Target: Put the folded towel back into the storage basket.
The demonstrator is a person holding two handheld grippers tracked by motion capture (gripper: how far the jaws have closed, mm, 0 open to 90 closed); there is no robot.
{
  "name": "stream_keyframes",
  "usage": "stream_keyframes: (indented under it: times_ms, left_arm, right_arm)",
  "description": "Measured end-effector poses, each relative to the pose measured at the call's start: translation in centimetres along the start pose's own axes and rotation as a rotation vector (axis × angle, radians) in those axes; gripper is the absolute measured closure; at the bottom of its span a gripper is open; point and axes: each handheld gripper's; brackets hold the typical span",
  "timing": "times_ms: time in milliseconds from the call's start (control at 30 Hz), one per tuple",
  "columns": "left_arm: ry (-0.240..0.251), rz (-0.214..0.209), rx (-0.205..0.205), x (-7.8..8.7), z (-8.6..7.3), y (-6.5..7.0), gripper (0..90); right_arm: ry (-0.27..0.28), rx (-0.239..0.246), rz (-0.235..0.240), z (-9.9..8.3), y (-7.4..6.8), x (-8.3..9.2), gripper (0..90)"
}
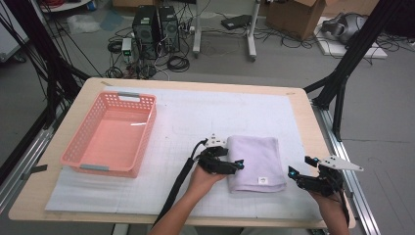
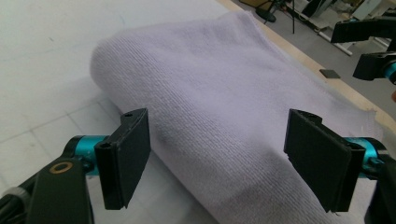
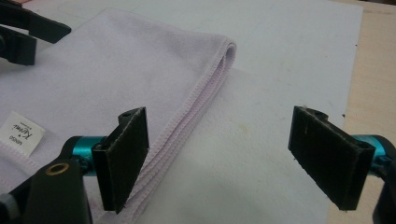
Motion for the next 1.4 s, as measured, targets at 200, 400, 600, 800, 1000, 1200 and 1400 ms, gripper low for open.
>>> stream_keyframes:
  times_ms: [200,400,600,800,1000,1200,1400]
  left_arm:
    - [-0.074,0.038,0.031,-0.7,-0.2,-0.1,21.4]
    - [-0.095,0.057,0.031,-0.7,-0.3,-0.1,22.7]
    - [-0.098,0.016,0.027,-1.0,-0.5,0.3,34.5]
    - [-0.087,-0.011,0.043,-1.2,-0.5,0.4,50.9]
    - [-0.067,-0.047,0.035,-0.9,-0.5,0.2,65.7]
    - [-0.015,-0.093,0.009,0.3,-0.5,-0.3,67.9]
    - [0.030,-0.108,-0.025,2.1,-0.2,-0.7,68.1]
  right_arm:
    - [0.000,0.002,0.003,0.0,0.0,0.0,19.5]
    - [0.001,-0.003,0.007,0.0,0.0,0.1,19.5]
    - [-0.003,-0.001,0.010,0.0,0.0,-0.1,19.5]
    - [-0.004,-0.003,0.012,0.0,-0.1,-0.3,19.6]
    - [-0.008,-0.002,0.018,0.0,-0.1,-0.4,19.6]
    - [-0.005,-0.013,0.017,-0.1,0.0,-0.3,19.6]
    - [0.000,-0.011,0.016,-0.1,0.1,-0.2,19.6]
Point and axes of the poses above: each handheld gripper's, and its own axes: x roughly backward along the jaws, z roughly out of its top, y roughly to its right, and after that the axes turned 4 degrees about x, right-handed
